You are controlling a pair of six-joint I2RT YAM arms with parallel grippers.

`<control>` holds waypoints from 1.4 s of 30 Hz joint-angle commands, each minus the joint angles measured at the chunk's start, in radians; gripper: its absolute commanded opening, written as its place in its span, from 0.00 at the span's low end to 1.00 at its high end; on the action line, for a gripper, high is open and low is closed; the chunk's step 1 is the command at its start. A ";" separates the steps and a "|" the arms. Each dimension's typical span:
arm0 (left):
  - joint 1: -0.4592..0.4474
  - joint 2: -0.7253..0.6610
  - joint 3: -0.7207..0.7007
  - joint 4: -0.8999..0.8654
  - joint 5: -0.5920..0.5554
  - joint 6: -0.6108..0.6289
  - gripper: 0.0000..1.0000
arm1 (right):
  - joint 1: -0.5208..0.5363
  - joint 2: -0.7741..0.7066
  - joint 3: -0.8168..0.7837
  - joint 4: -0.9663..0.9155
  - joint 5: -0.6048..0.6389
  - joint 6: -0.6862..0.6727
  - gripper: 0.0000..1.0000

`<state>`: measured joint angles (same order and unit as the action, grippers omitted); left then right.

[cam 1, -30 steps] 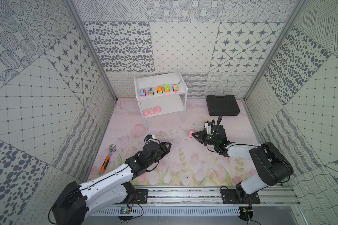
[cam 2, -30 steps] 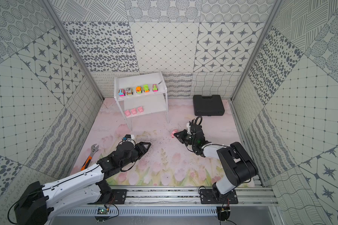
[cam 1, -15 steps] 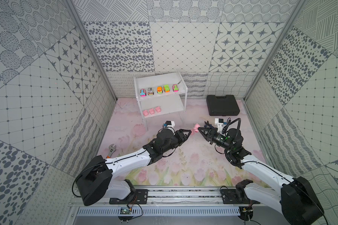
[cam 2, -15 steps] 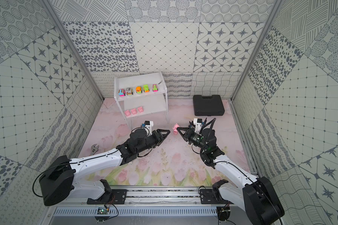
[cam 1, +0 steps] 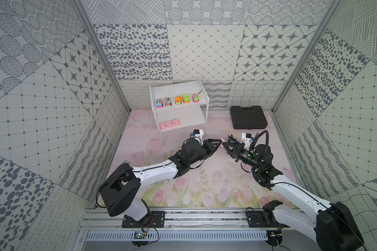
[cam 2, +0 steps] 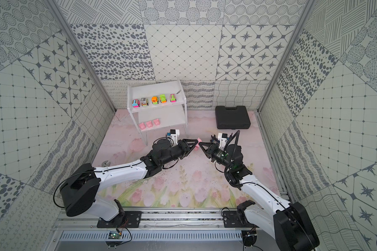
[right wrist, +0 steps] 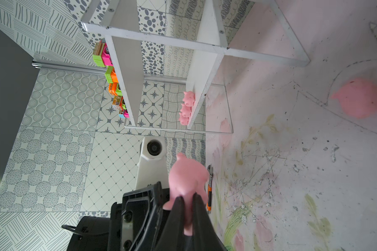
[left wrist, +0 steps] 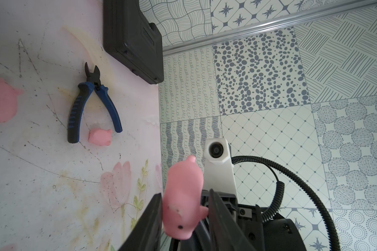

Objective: Organize plastic toys on shelves
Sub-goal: Pick up the plastic toy at the center of the board.

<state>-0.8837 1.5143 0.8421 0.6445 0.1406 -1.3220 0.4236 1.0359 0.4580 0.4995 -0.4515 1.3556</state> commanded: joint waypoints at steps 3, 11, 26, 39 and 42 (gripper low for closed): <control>-0.014 0.012 0.011 0.109 0.045 -0.022 0.33 | 0.005 -0.017 -0.009 0.029 -0.009 0.013 0.14; -0.014 0.012 0.000 0.116 0.046 -0.018 0.12 | 0.006 -0.008 -0.006 0.021 -0.012 0.005 0.16; 0.120 -0.217 -0.014 -0.420 0.258 0.437 0.00 | -0.070 -0.111 0.077 -0.261 -0.101 -0.409 0.46; 0.149 -0.385 0.287 -1.570 0.418 1.823 0.00 | 0.185 -0.169 0.135 -0.316 -0.342 -1.669 0.99; 0.148 -0.360 0.340 -1.664 0.432 1.892 0.00 | 0.203 -0.138 0.156 -0.338 -0.380 -1.711 0.99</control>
<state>-0.7395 1.1427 1.1080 -0.5327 0.4633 -0.0113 0.6167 0.8940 0.6052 0.1623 -0.7918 -0.1192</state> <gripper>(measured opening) 0.094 0.990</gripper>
